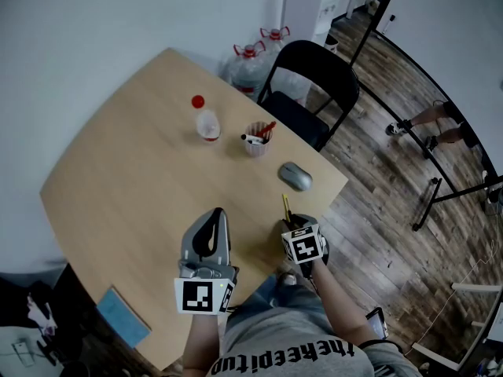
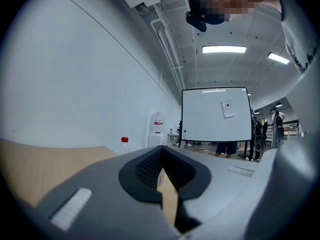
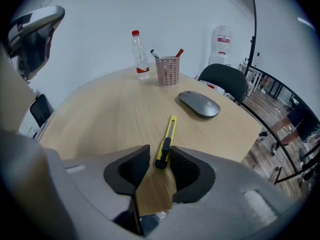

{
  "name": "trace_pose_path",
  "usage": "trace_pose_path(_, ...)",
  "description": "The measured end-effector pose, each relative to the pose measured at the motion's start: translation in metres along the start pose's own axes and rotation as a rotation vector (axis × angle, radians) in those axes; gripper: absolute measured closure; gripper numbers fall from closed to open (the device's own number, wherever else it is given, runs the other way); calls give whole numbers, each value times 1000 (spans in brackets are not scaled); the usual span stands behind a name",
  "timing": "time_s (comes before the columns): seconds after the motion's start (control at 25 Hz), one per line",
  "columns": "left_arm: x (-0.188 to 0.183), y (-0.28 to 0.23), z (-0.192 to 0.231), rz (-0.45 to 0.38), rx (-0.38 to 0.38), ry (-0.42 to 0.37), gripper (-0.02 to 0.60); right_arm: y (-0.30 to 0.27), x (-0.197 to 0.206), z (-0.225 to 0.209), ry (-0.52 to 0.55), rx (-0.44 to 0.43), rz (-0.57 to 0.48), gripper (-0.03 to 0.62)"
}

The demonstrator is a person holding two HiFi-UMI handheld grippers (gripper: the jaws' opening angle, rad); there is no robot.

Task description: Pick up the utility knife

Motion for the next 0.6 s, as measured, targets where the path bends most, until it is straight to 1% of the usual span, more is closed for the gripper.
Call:
trace_pose_path(0.08, 0, 0, -1, 0, 0, -2, 561, 0, 0, -1, -9, -6, -6, 481)
trace_pose_path(0.16, -1, 0, -1, 0, -2, -5, 561, 0, 0, 0, -24, -16, -8, 525)
trace_pose_path(0.4, -2, 3, -2, -1, -7, -13, 561, 1, 1, 0, -51, -35, -25, 530)
trace_pose_path(0.6, -5, 4, -5, -3, -9, -21, 561, 17, -6, 1, -63, -62, -83, 530)
Point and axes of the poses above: the fingertips, and each gripper's own axes: y backward along the fingers, z to its left, x out of its underside, the point moved 6 cm from there along y, backward along the fingers, and after that the axes turned 5 degrees about -y, right-handed, at the moved point
